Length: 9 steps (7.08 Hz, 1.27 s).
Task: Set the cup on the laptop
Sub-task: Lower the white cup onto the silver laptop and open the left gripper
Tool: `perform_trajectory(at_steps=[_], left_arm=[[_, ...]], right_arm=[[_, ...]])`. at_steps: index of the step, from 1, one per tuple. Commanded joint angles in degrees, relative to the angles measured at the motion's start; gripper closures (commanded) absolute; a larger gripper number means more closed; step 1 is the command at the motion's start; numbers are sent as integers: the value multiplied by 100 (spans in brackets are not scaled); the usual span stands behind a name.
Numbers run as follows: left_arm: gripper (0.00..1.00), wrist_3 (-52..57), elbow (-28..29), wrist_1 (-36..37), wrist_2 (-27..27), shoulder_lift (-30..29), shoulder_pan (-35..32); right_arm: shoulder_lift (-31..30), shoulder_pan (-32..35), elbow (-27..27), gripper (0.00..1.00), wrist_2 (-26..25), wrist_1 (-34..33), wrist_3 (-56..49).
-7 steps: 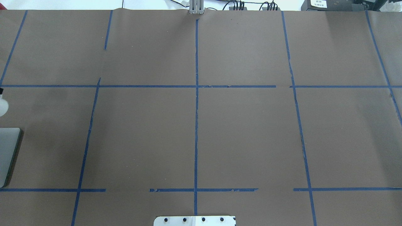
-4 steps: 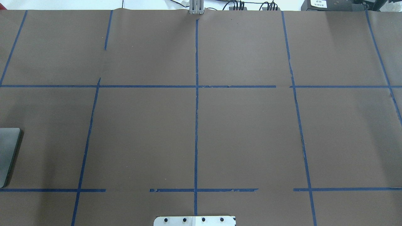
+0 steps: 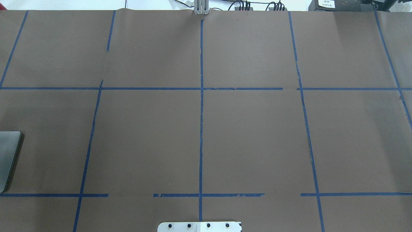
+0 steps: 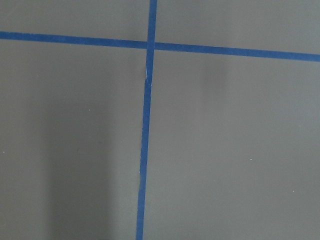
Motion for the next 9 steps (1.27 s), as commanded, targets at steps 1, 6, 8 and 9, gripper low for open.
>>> perform_trajectory(at_steps=[1, 6, 8, 9], left_arm=[[100, -30, 109, 0, -217, 9, 30], [100, -21, 311, -8, -428, -17, 241], [81, 5, 355, -17, -428, -34, 285], [43, 23, 355, -52, -428, -35, 286]], right_arm=[[0, 0, 0, 0, 2, -6, 0], [0, 0, 0, 0, 2, -6, 0], [0, 0, 0, 0, -6, 2, 0], [0, 0, 0, 0, -6, -6, 0]])
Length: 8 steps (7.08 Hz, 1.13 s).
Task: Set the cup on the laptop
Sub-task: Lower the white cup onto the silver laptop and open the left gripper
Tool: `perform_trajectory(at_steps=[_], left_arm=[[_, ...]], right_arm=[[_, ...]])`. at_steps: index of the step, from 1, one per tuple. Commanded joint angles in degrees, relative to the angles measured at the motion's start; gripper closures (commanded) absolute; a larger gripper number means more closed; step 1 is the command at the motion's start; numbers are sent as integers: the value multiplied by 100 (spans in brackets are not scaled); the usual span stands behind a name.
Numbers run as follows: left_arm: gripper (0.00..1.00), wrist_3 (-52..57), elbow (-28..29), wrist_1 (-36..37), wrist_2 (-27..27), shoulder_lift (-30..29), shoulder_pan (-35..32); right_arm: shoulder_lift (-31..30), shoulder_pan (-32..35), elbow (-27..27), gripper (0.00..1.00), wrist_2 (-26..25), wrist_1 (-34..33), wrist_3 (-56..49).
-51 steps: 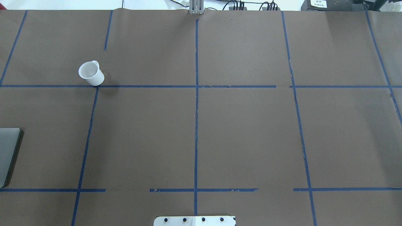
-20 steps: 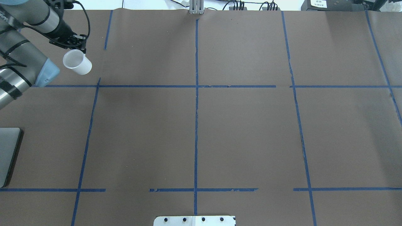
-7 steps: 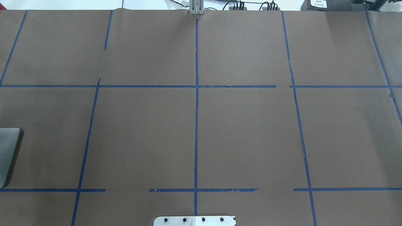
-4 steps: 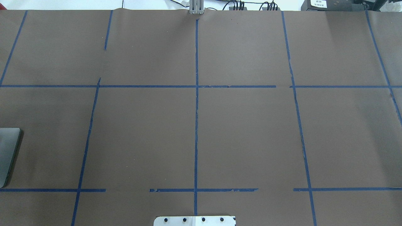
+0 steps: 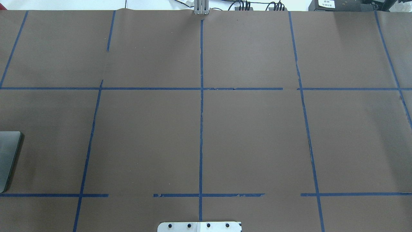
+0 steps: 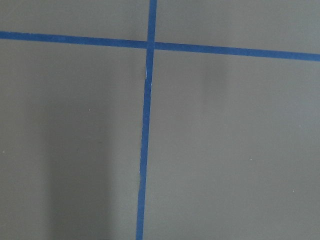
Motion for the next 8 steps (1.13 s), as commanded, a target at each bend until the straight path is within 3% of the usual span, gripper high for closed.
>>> perform_trajectory(at_steps=[1, 2, 4, 5, 8], left_arm=[[25, 29, 15, -187, 4, -6, 10], [0, 20, -46, -397, -5, 3, -16], [0, 229, -440, -268, -467, 20, -129], [0, 831, -503, 2, -810, 20, -557], [0, 3342, -933, 2316, -770, -50, -2060]], right_arm=[[0, 0, 0, 0, 6, 5, 0], [0, 0, 0, 0, 6, 5, 0], [0, 0, 0, 0, 6, -4, 0], [0, 0, 0, 0, 6, 5, 0], [0, 0, 0, 0, 6, -4, 0]])
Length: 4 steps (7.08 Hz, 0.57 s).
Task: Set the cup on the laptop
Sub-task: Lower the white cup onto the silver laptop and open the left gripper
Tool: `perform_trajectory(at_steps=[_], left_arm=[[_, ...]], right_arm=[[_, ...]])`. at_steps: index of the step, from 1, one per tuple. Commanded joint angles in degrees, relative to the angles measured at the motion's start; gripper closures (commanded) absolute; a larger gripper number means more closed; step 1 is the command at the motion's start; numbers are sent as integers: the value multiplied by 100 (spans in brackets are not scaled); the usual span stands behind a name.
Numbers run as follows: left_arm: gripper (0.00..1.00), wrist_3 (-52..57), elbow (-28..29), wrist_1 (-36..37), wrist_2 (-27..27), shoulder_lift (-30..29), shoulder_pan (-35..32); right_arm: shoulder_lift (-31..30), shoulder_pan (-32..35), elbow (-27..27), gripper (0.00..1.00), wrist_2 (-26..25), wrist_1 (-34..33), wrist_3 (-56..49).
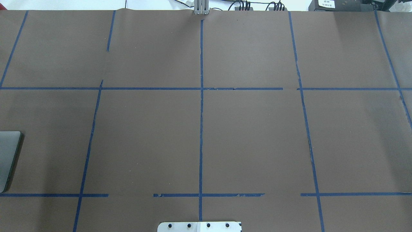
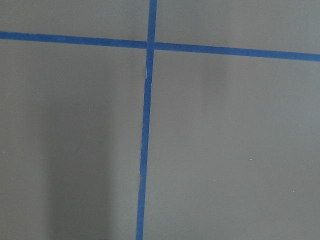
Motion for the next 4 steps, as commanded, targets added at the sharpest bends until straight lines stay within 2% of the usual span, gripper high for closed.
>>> perform_trajectory(at_steps=[1, 2, 3, 4], left_arm=[[0, 1659, -149, 1642, 454, -263, -1077], [0, 2013, -149, 2527, 554, -630, -1369], [0, 2165, -410, 3084, 564, -834, -1546], [0, 2097, -770, 3073, 538, -532, -1591]], right_arm=[[0, 0, 0, 0, 2, 8, 0], [0, 0, 0, 0, 2, 0, 0], [0, 0, 0, 0, -6, -1, 0], [0, 0, 0, 0, 2, -1, 0]])
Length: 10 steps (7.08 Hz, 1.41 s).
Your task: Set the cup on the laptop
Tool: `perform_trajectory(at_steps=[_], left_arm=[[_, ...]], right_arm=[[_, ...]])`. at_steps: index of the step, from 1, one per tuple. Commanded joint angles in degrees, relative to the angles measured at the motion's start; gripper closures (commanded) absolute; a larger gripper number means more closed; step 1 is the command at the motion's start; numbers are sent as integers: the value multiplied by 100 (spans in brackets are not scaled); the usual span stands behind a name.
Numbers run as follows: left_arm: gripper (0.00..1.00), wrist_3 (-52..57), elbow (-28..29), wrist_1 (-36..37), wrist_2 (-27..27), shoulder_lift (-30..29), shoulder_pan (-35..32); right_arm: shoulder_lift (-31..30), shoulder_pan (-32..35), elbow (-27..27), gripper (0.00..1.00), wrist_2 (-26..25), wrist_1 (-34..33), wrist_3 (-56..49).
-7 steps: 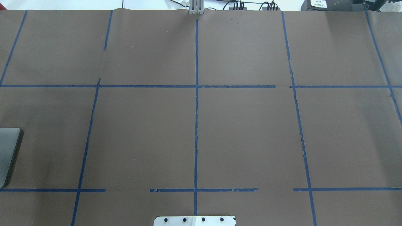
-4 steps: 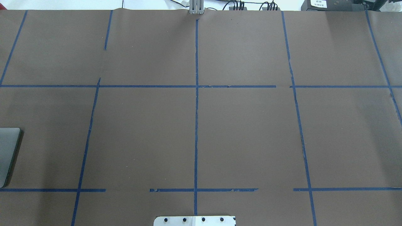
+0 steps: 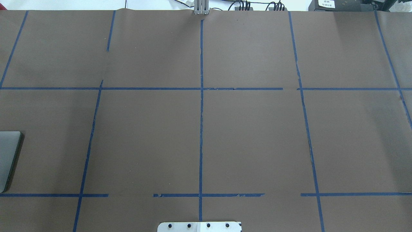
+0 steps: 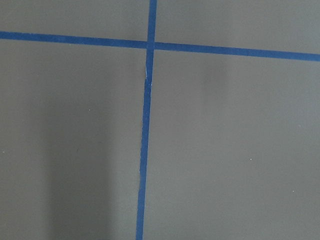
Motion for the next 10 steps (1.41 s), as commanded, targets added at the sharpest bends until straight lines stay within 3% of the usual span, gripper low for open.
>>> perform_trajectory(at_steps=[1, 10], left_arm=[[0, 76, -392, 235, -17, 221, -139], [0, 129, -410, 121, 9, 196, -95]], right_arm=[[0, 0, 0, 0, 4, -1, 0], [0, 0, 0, 0, 4, 8, 0]])
